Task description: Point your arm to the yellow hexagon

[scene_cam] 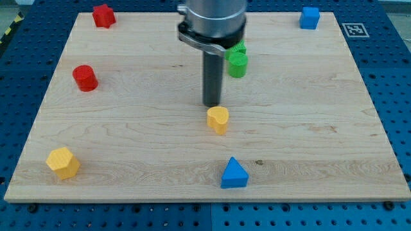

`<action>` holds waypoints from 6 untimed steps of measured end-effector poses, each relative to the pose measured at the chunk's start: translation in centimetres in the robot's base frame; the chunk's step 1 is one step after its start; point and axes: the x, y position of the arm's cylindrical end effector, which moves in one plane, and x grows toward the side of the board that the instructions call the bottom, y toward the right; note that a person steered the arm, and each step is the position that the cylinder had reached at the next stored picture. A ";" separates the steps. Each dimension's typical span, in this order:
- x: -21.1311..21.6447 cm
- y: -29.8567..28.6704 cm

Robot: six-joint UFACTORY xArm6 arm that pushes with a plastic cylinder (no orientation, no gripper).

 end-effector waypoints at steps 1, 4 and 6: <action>-0.4 -3.6; 0.6 -8.9; 6.5 -8.1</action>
